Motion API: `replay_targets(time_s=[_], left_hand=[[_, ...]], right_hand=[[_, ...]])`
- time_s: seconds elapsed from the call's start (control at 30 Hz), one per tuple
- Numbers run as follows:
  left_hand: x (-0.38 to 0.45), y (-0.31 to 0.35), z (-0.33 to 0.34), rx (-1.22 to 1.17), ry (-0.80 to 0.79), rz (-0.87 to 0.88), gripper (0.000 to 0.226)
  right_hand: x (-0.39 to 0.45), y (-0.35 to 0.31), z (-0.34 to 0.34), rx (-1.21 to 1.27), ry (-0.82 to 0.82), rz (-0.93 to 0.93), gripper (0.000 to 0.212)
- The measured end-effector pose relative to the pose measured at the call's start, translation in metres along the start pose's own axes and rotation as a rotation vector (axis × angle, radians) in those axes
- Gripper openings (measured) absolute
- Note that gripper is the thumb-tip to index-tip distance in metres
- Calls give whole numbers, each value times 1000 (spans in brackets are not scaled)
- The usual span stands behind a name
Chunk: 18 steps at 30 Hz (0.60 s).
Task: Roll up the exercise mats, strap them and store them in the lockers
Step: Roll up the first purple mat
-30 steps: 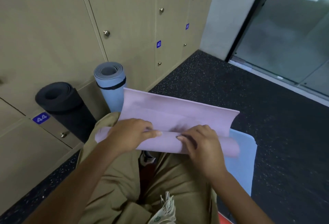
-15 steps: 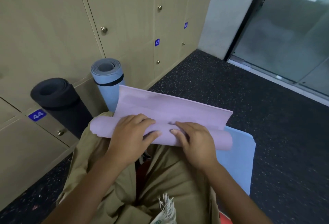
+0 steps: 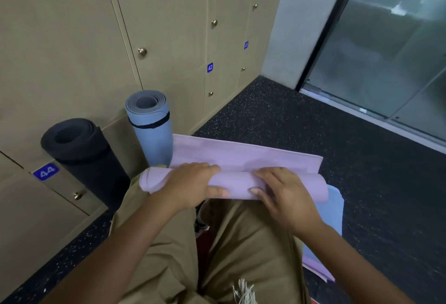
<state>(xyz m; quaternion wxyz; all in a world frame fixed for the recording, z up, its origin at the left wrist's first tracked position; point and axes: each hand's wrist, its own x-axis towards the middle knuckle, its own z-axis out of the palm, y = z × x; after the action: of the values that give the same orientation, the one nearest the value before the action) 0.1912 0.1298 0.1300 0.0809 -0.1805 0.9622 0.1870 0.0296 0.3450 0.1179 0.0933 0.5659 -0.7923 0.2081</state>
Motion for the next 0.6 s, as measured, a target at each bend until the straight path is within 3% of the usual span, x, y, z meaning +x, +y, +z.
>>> replay_targets(time_s=[0.13, 0.27, 0.4, 0.53, 0.6], left_hand=[[11, -6, -2, -3, -45, -12, 90], [5, -4, 6, 144, 189, 88, 84], [-3, 2, 21, 306, 483, 122, 67], [-1, 12, 35, 390, 553, 79, 77], [2, 12, 30, 362, 512, 66, 81]], right_hand=[[-4, -1, 12, -24, 36, 52, 42], [5, -6, 18, -101, 43, 66, 39], [22, 4, 13, -18, -50, 147, 43], [37, 15, 10, 8, -149, 147, 53], [40, 17, 12, -39, -157, 126, 54]])
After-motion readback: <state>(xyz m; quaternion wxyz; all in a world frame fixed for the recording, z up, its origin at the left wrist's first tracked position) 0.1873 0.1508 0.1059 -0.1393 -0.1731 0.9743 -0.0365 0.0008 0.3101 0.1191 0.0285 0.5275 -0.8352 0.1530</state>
